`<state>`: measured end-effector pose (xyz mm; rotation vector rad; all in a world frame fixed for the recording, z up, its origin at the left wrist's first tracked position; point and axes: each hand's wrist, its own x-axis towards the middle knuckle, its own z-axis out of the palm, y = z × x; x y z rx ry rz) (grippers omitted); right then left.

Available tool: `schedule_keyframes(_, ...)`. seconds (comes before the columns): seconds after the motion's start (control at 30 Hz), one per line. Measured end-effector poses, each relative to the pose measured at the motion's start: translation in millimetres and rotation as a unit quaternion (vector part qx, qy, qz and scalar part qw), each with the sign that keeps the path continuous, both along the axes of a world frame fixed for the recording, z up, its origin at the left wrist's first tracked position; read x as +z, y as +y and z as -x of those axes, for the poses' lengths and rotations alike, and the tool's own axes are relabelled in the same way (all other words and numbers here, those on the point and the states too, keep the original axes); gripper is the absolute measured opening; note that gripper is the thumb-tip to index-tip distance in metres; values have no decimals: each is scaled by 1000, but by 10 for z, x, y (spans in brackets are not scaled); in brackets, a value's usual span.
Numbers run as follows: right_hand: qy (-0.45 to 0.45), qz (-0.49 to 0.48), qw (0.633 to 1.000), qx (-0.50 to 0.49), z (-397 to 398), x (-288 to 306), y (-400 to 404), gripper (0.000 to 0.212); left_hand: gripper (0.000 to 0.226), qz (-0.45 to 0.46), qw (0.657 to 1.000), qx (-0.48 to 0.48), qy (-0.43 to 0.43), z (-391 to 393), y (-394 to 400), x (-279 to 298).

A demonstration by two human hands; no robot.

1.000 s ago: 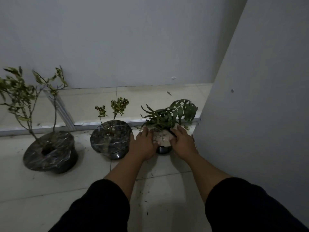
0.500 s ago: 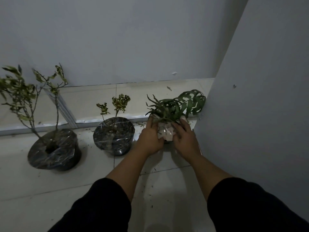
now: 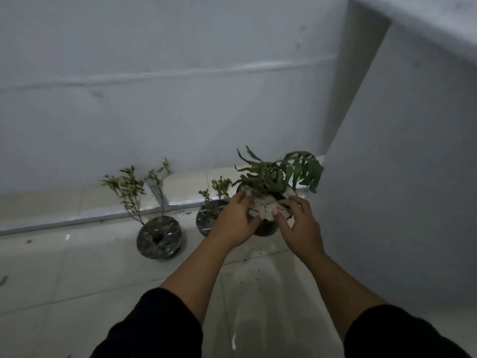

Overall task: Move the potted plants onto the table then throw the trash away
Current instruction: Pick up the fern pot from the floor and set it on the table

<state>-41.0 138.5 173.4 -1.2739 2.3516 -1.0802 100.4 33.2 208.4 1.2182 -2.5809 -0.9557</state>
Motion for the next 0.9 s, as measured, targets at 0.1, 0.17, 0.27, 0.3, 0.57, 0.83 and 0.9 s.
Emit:
schedule_keyframes(0.1,6,15,1000,9,-181,808,57,29,60,5,1000,8,5,-198,41,783)
schedule_keyframes(0.17,4,23,1000,11,-251,1370,94,26,58,5,1000,13,10,-288,71,1322)
schedule_keyframes(0.27,13,41,999,18,-280,2261,125,26,55,14,1000,6,19,-364,90,2217)
schedule_keyframes(0.3,13,45,999,18,-274,2546,132,27,55,16,1000,8,23,-366,86,2504)
schedule_keyframes(0.57,11,111,994,19,-68,4434,232,26,56,77,996,-29,33,-148,188,4511)
schedule_keyframes(0.83,63,151,986,14,549,5434,730,28,56,144,986,-35,77,468,674,5513)
schedule_keyframes(0.9,73,154,985,22,713,5546,830,29,57,138,986,-22,89,620,781,5585)
